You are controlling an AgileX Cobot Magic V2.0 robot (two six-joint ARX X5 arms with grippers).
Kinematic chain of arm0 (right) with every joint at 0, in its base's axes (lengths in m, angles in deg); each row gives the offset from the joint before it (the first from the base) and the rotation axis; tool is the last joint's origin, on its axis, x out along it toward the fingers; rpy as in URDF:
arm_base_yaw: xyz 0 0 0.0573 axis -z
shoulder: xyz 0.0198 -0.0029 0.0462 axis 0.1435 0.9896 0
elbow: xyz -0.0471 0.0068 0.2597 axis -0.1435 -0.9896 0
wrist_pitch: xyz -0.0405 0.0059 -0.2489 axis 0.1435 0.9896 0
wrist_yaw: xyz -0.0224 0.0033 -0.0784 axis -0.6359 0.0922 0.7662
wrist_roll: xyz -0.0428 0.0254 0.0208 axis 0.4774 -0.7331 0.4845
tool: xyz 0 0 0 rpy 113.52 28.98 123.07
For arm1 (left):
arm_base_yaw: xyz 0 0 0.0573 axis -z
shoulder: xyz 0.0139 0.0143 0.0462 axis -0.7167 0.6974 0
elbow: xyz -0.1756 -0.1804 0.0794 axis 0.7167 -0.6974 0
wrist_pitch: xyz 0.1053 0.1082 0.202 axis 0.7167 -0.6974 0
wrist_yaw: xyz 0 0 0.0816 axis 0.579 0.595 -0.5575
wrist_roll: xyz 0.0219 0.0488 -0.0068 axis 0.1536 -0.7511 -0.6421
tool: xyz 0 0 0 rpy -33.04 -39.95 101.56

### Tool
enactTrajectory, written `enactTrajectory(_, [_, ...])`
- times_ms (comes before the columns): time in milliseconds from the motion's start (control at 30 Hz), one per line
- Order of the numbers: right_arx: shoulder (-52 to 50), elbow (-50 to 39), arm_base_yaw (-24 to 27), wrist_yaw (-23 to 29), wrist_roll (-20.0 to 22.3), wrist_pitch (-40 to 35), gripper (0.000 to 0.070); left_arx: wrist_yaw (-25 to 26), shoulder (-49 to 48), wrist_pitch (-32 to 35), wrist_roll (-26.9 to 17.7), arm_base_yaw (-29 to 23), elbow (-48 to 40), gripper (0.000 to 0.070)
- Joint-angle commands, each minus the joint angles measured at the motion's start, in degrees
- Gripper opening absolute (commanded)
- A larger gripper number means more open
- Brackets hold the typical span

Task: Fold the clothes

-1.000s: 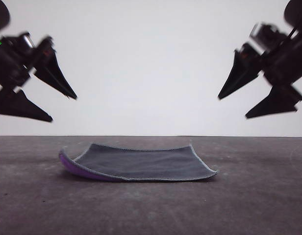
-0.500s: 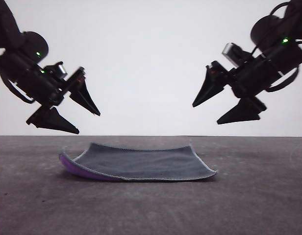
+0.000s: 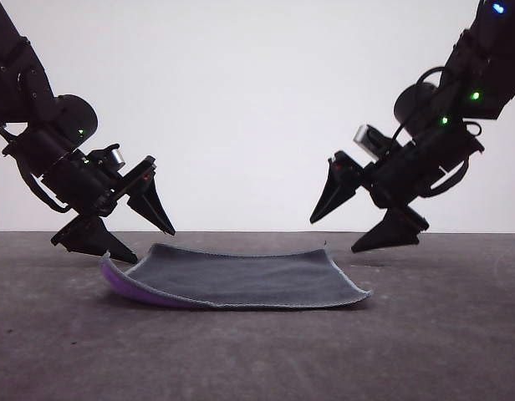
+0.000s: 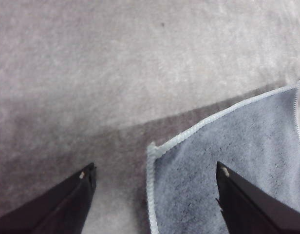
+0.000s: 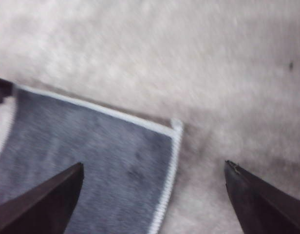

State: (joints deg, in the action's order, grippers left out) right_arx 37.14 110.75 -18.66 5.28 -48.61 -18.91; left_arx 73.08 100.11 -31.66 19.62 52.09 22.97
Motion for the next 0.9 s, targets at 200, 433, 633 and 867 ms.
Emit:
enactTrajectory(200, [3.43, 1.25, -1.82, -0.18, -0.57, -2.22, 0.0586, -0.88, 1.86, 2.07, -0.84, 1.47, 1.38, 0.0471])
enactTrajectory(433, [3.56, 1.25, -3.64, 0.03, -1.21, -4.47, 0.055, -0.92, 2.01, 3.32, -0.62, 2.9, 1.38, 0.0471])
enactTrajectory(633, [3.58, 1.25, -4.37, 1.36, -1.2, -4.46, 0.0414, -1.01, 2.01, 3.21, -0.63, 3.2, 1.38, 0.0454])
enactTrajectory(867, [3.58, 1.25, -4.4, 2.78, -0.47, -4.35, 0.0078, -2.24, 2.01, 3.61, -0.72, 3.21, 1.38, 0.0001])
